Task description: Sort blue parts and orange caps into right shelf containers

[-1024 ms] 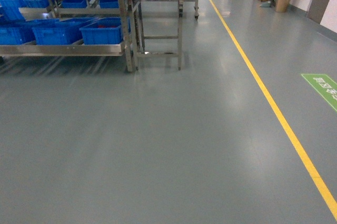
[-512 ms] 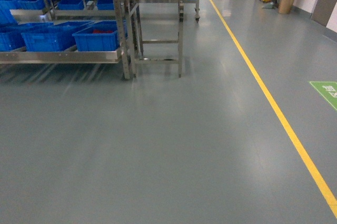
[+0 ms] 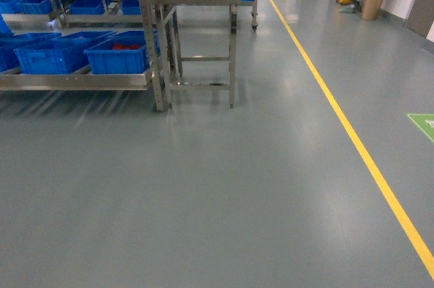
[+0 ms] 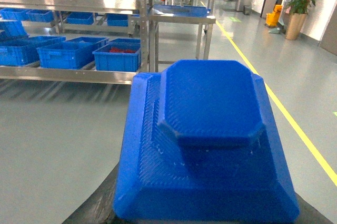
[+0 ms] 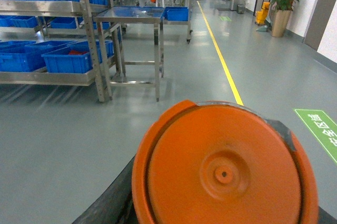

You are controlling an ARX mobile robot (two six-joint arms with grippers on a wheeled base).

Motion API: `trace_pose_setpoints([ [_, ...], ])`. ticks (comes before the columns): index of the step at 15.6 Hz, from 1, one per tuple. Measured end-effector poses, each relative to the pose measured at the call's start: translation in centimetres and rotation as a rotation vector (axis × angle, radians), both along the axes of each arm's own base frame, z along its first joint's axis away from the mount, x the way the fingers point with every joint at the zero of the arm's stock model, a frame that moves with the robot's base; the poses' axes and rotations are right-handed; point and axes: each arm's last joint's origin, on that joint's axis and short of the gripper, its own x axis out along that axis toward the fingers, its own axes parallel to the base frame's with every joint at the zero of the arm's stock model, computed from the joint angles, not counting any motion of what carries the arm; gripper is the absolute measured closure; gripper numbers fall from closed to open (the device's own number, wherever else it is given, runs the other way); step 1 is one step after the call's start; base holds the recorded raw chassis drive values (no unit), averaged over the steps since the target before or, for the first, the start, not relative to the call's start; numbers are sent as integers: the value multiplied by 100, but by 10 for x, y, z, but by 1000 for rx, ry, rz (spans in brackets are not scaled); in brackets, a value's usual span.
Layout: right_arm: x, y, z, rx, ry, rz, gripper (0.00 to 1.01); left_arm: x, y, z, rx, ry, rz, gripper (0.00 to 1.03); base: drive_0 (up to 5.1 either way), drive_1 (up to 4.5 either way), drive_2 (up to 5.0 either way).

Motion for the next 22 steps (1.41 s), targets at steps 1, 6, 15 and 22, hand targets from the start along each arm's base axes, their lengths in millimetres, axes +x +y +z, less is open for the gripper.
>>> trace_pose_setpoints([
  [1,0,0,0,0,0,0,55,0,0,0,0,-1,0,61,0,427,-427],
  [6,0,0,0,0,1,0,55,0,0,0,0,-4,-1,61,0,428,-427],
  [15,0,0,0,0,3,0,55,0,0,0,0,-1,-1,61,-1,426,-428],
  [22,0,0,0,0,1,0,55,0,0,0,0,-1,-1,61,-6,421,-434],
])
